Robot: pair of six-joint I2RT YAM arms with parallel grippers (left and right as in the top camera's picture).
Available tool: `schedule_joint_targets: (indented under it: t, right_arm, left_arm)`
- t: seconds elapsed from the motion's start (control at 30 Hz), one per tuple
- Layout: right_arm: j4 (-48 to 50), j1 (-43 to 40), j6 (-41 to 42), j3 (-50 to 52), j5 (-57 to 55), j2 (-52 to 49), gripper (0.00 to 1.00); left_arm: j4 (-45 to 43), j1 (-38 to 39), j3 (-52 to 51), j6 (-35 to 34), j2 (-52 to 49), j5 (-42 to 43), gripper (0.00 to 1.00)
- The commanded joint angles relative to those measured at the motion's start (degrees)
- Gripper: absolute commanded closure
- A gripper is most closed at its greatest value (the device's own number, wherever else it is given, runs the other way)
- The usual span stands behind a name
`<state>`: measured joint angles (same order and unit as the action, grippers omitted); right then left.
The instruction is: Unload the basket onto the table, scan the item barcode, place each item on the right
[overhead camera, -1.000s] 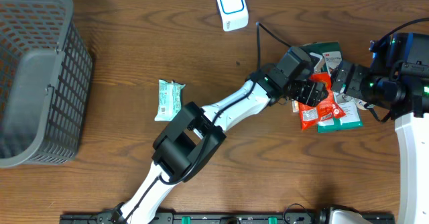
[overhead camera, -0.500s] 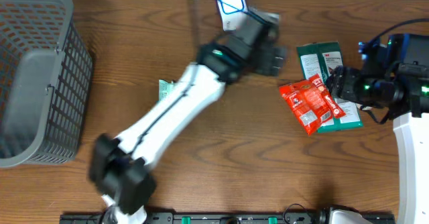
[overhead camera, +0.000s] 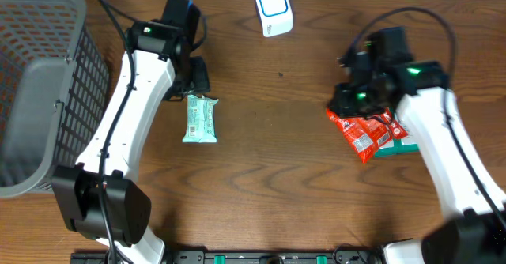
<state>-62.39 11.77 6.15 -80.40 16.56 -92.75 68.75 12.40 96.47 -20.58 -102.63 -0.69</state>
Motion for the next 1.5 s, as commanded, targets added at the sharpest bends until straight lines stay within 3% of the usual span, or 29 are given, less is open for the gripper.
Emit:
schedule_joint_targets:
  t: [0.0, 0.2, 0.4, 0.53, 0.7, 0.87, 1.03, 1.3, 1.47]
  right_arm:
    - [0.74, 3.08, -0.68, -0.37, -2.73, -7.52, 0.88]
    - [0.52, 2.45, -0.44, -0.37, -14.27, -17.75, 0.98]
    - [2.93, -0.68, 3.28, -0.37, -28.85, -20.44, 0.97]
    - [4.57, -2.97, 3.19, -0.42, -30.45, -20.33, 0.93]
    - [4.46, -4.28, 1.92, -1.97, -21.20, -20.28, 0.92]
    - [2.69, -3.34, -1.11, -6.36, -6.58, -20.28, 0.78]
    - [1.27, -0.66, -1.09, -9.53, 3.32, -20.28, 0.76]
    - [1.88, 3.32, 4.59, -2.43, -3.63, -20.55, 0.87]
    - [1.03, 3.43, 5.01, 4.74, -7.56, -20.55, 0.88]
  left_arm:
    - [-1.81, -1.22, -4.72, 0.59, -0.70, -0.87, 0.37]
    - [-9.35, -0.96, -12.87, 2.12, -0.72, -0.83, 0.37]
    - [-15.34, -0.90, -16.24, 3.19, -0.72, 2.19, 0.37]
    - [-17.59, -0.85, -17.31, 3.39, -0.72, 2.16, 0.37]
    - [-20.39, -0.87, -19.39, 3.39, -0.74, 1.88, 0.37]
    - [-22.03, -0.87, -20.96, 3.34, -1.11, -1.92, 0.37]
    - [-23.08, -0.87, -22.25, 3.37, -1.14, -1.99, 0.37]
    - [-24.74, -0.87, -23.93, 3.39, -1.16, -1.99, 0.38]
    - [-24.83, -0.87, -23.93, 3.37, -1.16, -6.49, 0.38]
